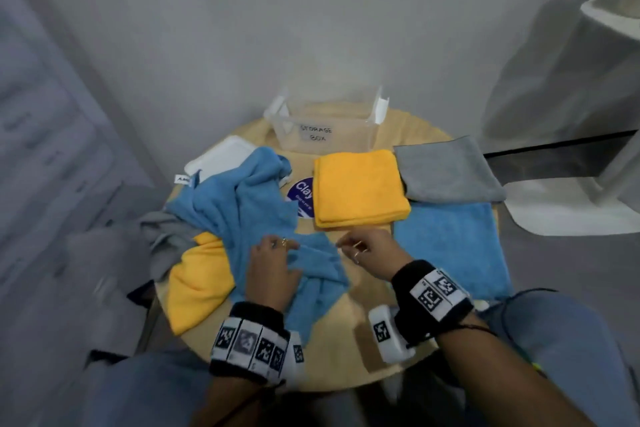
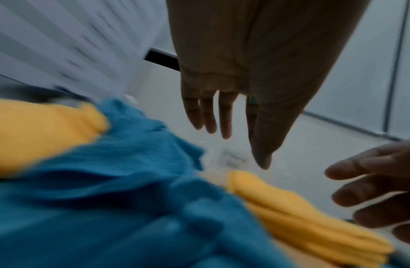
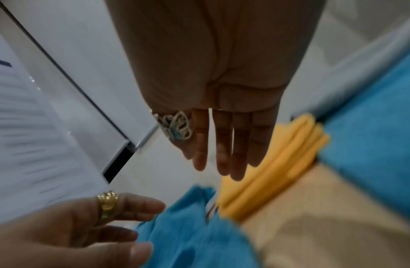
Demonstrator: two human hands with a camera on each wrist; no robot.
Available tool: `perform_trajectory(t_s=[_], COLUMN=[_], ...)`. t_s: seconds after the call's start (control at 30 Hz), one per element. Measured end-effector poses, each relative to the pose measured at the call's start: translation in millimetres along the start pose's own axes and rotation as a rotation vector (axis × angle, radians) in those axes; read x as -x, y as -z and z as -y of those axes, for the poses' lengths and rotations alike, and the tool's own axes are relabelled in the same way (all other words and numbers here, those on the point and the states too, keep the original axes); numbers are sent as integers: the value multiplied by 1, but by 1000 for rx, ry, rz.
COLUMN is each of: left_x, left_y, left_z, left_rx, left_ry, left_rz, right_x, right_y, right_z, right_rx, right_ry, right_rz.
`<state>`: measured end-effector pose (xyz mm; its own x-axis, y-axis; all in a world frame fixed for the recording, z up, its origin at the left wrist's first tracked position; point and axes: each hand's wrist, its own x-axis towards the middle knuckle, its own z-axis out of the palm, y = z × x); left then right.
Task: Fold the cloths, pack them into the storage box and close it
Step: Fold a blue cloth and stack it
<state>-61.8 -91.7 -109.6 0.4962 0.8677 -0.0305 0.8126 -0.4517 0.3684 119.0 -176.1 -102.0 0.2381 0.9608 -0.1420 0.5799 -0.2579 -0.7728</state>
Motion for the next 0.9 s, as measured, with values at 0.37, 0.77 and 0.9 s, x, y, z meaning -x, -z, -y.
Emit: perform_trajectory(t_s=[0.37,0.77,0.9], left_x=[42,35,33], left_y=[-28,-26,-2], left_z=[69,53,30], left_rx=[-201,-334,-234], left_ry=[91,173,91], left_rz=[254,396,251], right_x=[-13,15,25], right_y=[-99,-32,0], right_z=[4,10,46], right_rx=[221,45,-43], right_ry=[-265,-55,202], right_rz=[-40,-554,-668])
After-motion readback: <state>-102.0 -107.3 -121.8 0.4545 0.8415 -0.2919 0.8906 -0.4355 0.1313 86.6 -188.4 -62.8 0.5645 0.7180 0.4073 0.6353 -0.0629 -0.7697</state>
